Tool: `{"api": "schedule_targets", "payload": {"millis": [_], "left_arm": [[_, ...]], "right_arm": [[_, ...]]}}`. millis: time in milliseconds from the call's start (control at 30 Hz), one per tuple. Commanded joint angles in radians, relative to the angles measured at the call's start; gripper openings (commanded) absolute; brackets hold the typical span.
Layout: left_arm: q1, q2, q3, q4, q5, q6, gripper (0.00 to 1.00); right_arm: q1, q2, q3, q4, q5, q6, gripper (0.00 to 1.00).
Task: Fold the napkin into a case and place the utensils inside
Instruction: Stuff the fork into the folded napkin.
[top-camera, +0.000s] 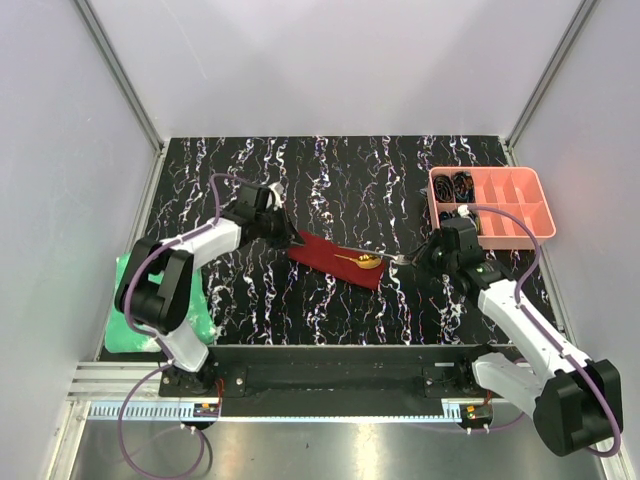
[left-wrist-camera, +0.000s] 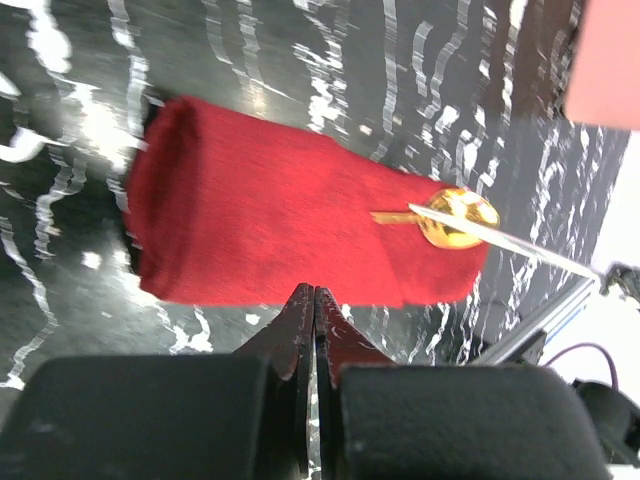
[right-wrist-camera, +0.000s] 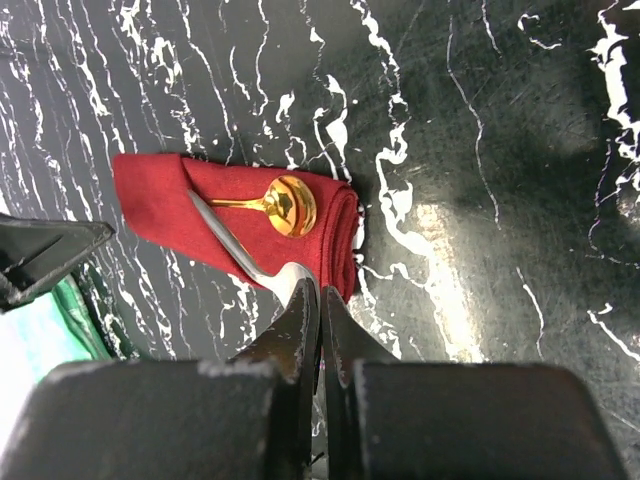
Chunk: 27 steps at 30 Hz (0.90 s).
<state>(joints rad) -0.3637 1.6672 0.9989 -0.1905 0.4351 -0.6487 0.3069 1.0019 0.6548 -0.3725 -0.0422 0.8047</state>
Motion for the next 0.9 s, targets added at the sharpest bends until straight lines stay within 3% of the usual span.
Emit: {"api": "schedule_targets", "payload": {"millis": [0,533,867], "left_arm": [[0.042,0.046,0.027,0.075,0.028,-0.025,0.0],[0.052,0.137,0.014,0.076,-0.048,-0.003,0.0],[0.052,0.138,-0.023,0.097,-0.041,-0.02,0.0]], "right_arm": [[-0.009,0.003,-0.032,0.093,-0.017,-0.032,0.0],[-0.019,0.056,-0.162,0.314,-0.183,0.016,0.0],[-0.019,0.202,-0.218,0.547,-0.271,0.12,0.0]]}}
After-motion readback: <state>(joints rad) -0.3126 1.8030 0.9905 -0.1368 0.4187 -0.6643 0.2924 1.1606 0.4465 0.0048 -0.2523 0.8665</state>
